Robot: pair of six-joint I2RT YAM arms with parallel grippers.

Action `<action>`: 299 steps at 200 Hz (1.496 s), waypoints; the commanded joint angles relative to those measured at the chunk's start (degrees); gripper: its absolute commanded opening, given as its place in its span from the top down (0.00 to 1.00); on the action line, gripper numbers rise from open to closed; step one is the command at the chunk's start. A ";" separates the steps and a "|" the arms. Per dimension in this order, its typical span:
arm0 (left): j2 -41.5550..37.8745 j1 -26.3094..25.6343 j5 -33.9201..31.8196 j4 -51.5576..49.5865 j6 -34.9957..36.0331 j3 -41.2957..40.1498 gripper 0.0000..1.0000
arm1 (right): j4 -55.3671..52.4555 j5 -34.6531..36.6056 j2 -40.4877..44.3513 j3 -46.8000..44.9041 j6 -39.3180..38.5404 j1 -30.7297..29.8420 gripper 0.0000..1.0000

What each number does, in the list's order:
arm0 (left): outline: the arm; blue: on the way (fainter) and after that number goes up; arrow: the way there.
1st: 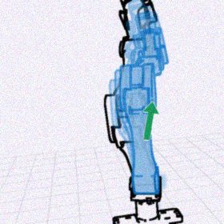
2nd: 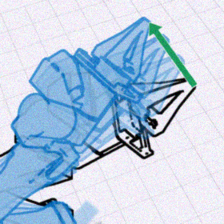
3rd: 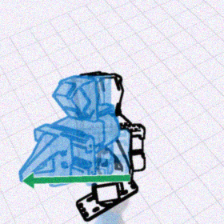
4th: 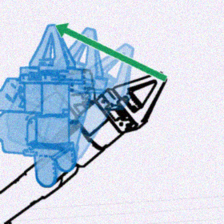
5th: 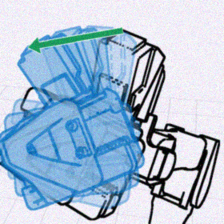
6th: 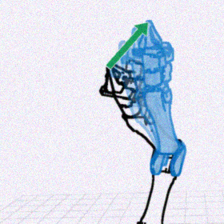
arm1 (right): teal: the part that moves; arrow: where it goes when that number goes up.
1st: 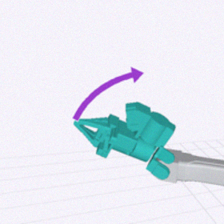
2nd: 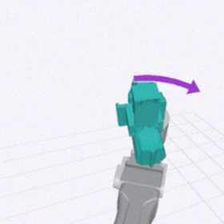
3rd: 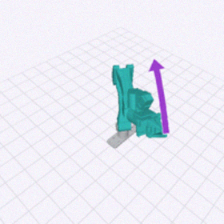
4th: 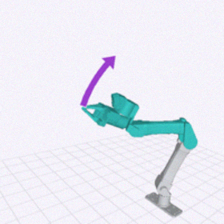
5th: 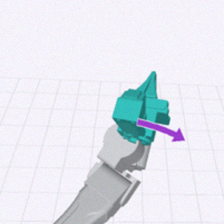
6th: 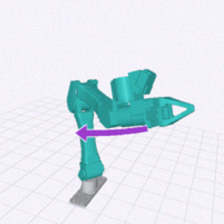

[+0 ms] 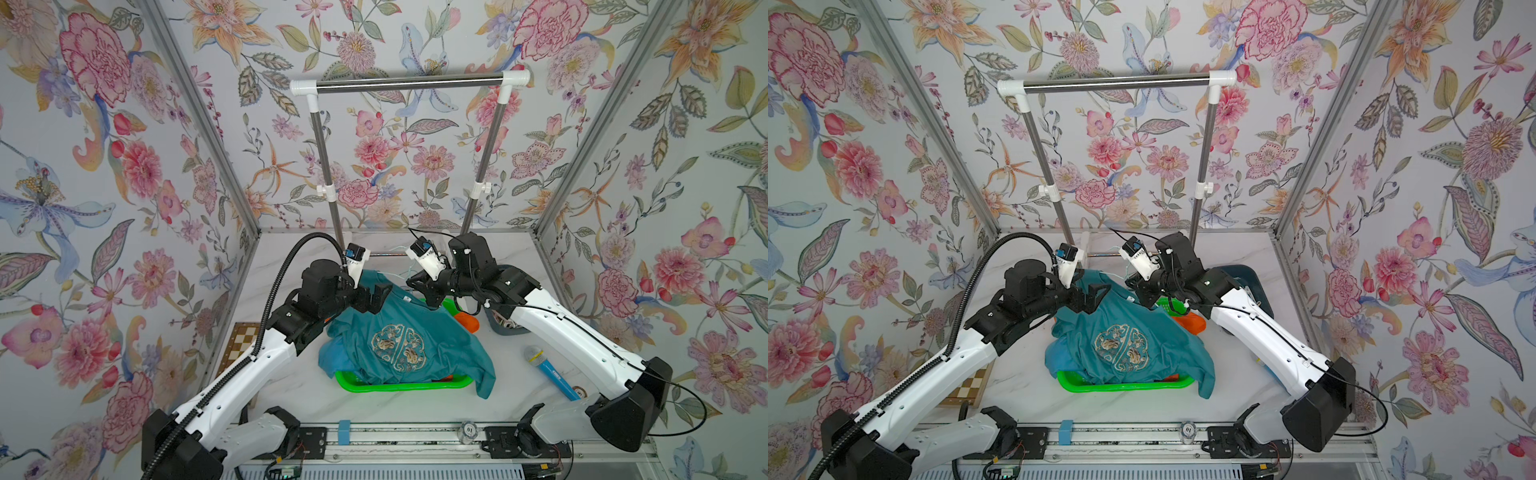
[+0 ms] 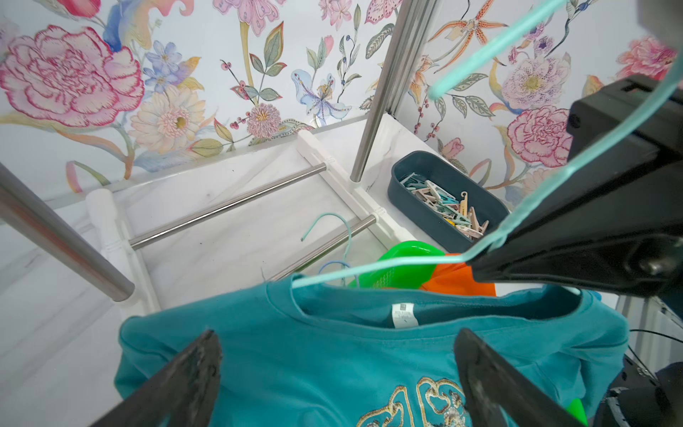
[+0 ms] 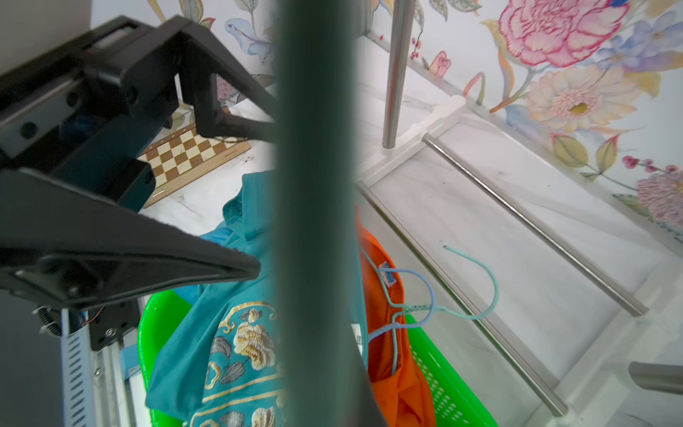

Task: Use clothespins to secure the t-shirt on both sides of the hanger
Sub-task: Pick up the hanger from the basket.

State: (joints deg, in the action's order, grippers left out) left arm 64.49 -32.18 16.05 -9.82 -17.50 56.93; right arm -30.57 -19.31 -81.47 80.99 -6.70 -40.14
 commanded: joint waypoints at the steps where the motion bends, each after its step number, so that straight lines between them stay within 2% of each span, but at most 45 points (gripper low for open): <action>1: -1.02 -0.79 -2.98 -2.22 4.94 2.30 0.00 | -3.55 -7.09 -1.32 3.18 -1.75 0.41 1.00; 56: -3.42 -1.28 -3.25 -3.59 12.83 1.96 0.00 | -9.06 -11.21 -5.17 9.65 -5.23 0.50 1.00; 118: -3.22 -1.26 -1.38 -4.41 15.71 3.62 0.05 | -14.69 -13.64 -8.79 17.06 -8.77 -0.37 1.00; 172: -4.02 -1.27 1.98 -3.74 17.05 4.57 0.06 | -20.45 -12.15 -12.13 21.43 -12.27 -3.40 1.00; 204: -3.35 -1.27 3.72 -5.63 17.67 5.07 0.16 | -20.49 -12.40 -12.25 22.34 -12.79 -3.91 1.00; 223: -3.32 -1.30 4.31 -5.82 17.67 4.91 0.26 | -20.46 -12.61 -11.89 22.87 -13.46 -4.19 1.00; 237: -3.20 -1.29 4.03 -5.76 17.37 4.93 0.42 | -20.47 -12.11 -11.61 23.15 -13.98 -4.38 1.00; 251: -3.11 -1.22 3.36 -5.73 16.89 5.28 0.54 | -20.47 -11.36 -11.35 23.25 -14.47 -4.73 1.00; 281: -2.95 -1.25 3.03 -5.99 16.53 6.17 0.60 | -20.43 -9.48 -10.86 22.91 -15.59 -5.29 1.00; 299: -2.95 -1.22 3.52 -6.21 16.53 6.43 0.69 | -20.44 -9.68 -10.47 22.68 -16.45 -5.49 1.00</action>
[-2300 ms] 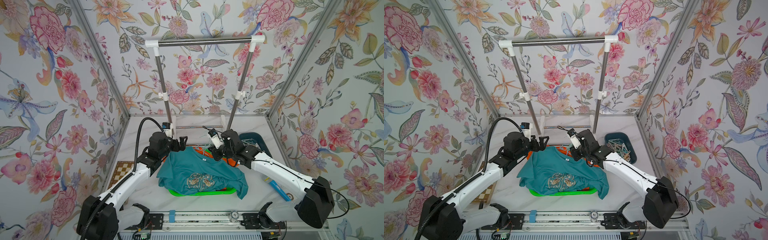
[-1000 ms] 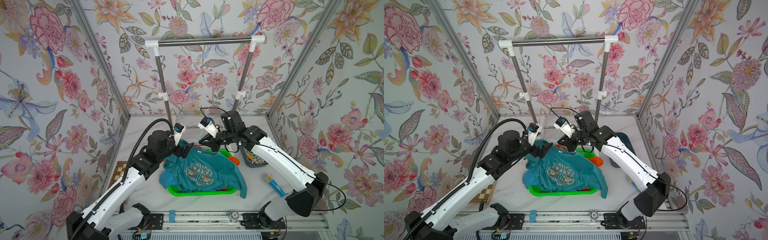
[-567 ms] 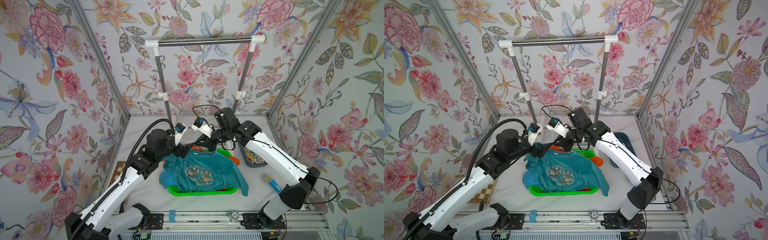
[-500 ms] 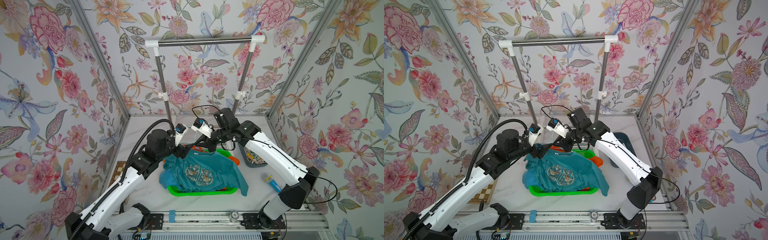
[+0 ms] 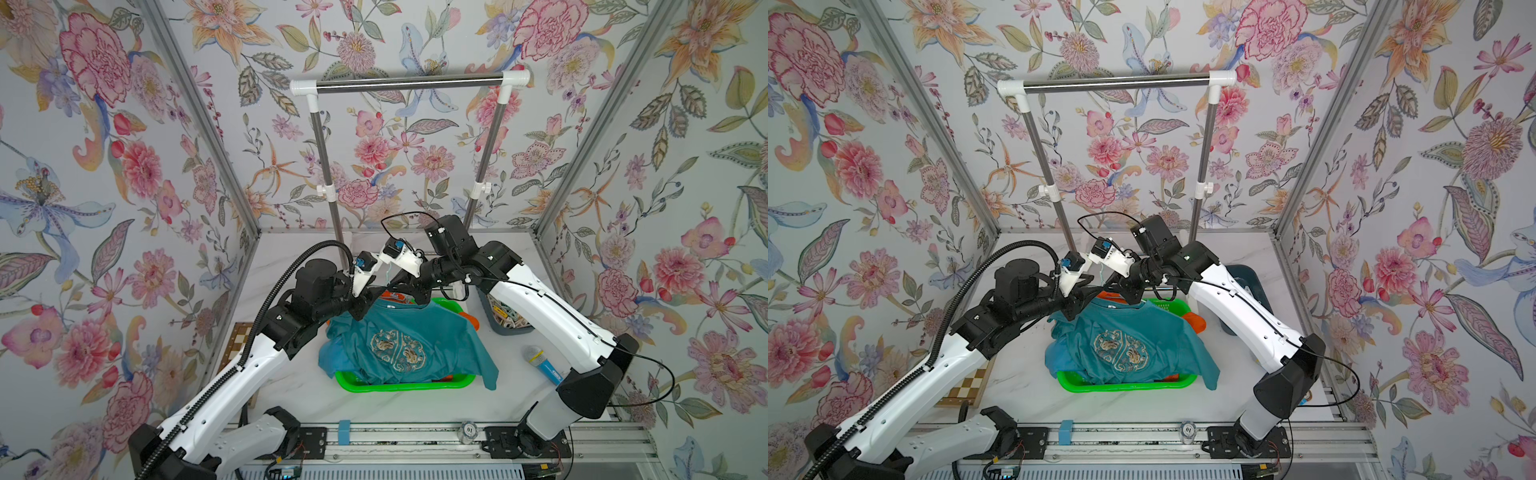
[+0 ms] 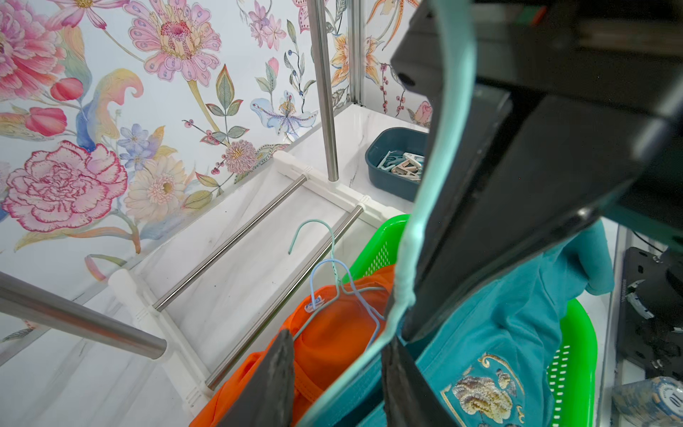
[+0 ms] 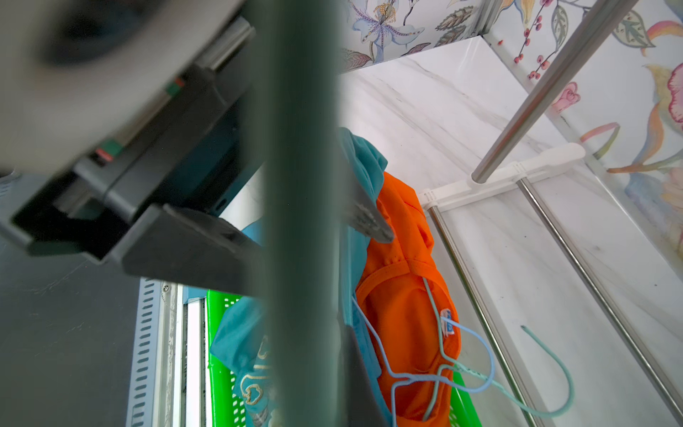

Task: Use clothespins to secure the t-shirt on both sides of the hanger
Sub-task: Pick up the hanger from the basket.

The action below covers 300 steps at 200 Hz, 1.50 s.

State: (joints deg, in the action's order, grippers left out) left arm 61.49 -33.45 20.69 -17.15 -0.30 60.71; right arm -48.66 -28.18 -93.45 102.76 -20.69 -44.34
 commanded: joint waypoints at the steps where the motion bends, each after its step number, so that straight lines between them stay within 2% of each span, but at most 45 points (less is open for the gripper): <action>1: 0.08 0.05 -1.01 1.09 -0.67 2.70 0.70 | -2.37 -0.90 1.56 0.88 -2.53 -1.28 1.00; 41: 0.03 -0.01 -0.67 -0.66 -0.47 3.54 0.96 | -2.38 -1.38 2.31 0.96 -3.92 -1.71 1.00; 54: -0.06 0.05 -1.14 -0.53 -0.76 3.54 1.00 | -2.35 -1.36 2.13 1.22 -3.95 -1.71 1.00; 72: -0.36 -0.01 -1.79 -0.24 -1.26 3.37 1.00 | -2.27 -1.33 1.78 1.64 -3.93 -1.76 1.00; 77: -0.44 -0.01 -2.03 -0.11 -1.25 3.32 1.00 | -2.27 -1.30 1.62 1.73 -3.93 -1.80 0.97; 96: -0.72 -0.02 -2.57 -0.07 -1.10 3.27 1.00 | -2.28 -1.26 1.30 1.83 -3.85 -1.73 0.76; 106: -0.94 0.01 -3.21 0.00 -0.85 3.27 1.00 | -2.23 -1.28 1.34 1.75 -3.86 -1.78 0.56; 108: -1.00 -0.02 -3.42 -0.06 -0.78 3.28 1.00 | -2.25 -1.31 1.34 1.74 -3.91 -1.76 0.49; 110: -1.09 0.01 -3.69 -0.07 -0.72 3.28 1.00 | -2.27 -1.31 1.38 1.74 -3.90 -1.79 0.39; 111: -1.06 -0.01 -3.80 -0.08 -0.70 3.28 1.00 | -2.25 -1.29 1.41 1.70 -3.86 -1.80 0.31; 113: -1.06 0.04 -4.12 -0.04 -0.61 3.28 1.00 | -2.34 -1.27 1.42 1.66 -3.84 -1.76 0.11; 114: -1.08 0.00 -4.32 -0.06 -0.55 3.28 1.00 | -2.33 -1.26 1.47 1.62 -3.88 -1.74 0.05; 116: -1.17 0.04 -4.62 -0.07 -0.49 3.28 1.00 | -2.25 -1.26 1.55 1.58 -3.85 -1.72 0.00; 163: -2.92 0.00 -13.02 1.21 2.59 1.50 1.00 | 0.10 -2.51 5.36 -0.02 -0.67 1.24 0.01; 191: -4.97 -0.01 -12.22 4.11 6.31 -1.46 1.00 | 4.92 -1.16 11.78 -5.40 2.41 6.08 0.01; 209: -7.13 0.04 -6.06 6.42 12.17 -4.11 1.00 | 9.62 6.42 17.18 -9.80 5.06 9.79 0.01; 236: -10.79 0.05 -3.73 10.47 12.27 -6.77 1.00 | 14.41 24.95 22.58 -14.48 10.93 14.37 0.00; 263: -11.78 0.01 0.19 9.93 12.66 -6.86 0.97 | 14.56 40.08 24.64 -19.84 18.05 18.22 0.09; 273: -11.28 0.05 1.98 8.99 12.72 -6.34 0.96 | 14.52 45.03 25.37 -22.47 20.45 19.21 0.15; 290: -10.12 -0.01 5.92 6.55 13.52 -4.66 0.95 | 14.48 47.16 26.74 -27.45 24.07 22.01 0.38; 300: -9.26 0.03 7.90 4.71 14.39 -3.56 0.94 | 14.31 46.35 27.34 -30.13 26.04 24.23 0.56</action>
State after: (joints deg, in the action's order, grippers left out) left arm 50.98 -34.02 21.56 -11.49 12.14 53.87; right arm -34.22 9.76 -67.09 77.95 -2.98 -23.42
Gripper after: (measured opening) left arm 0.056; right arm 0.614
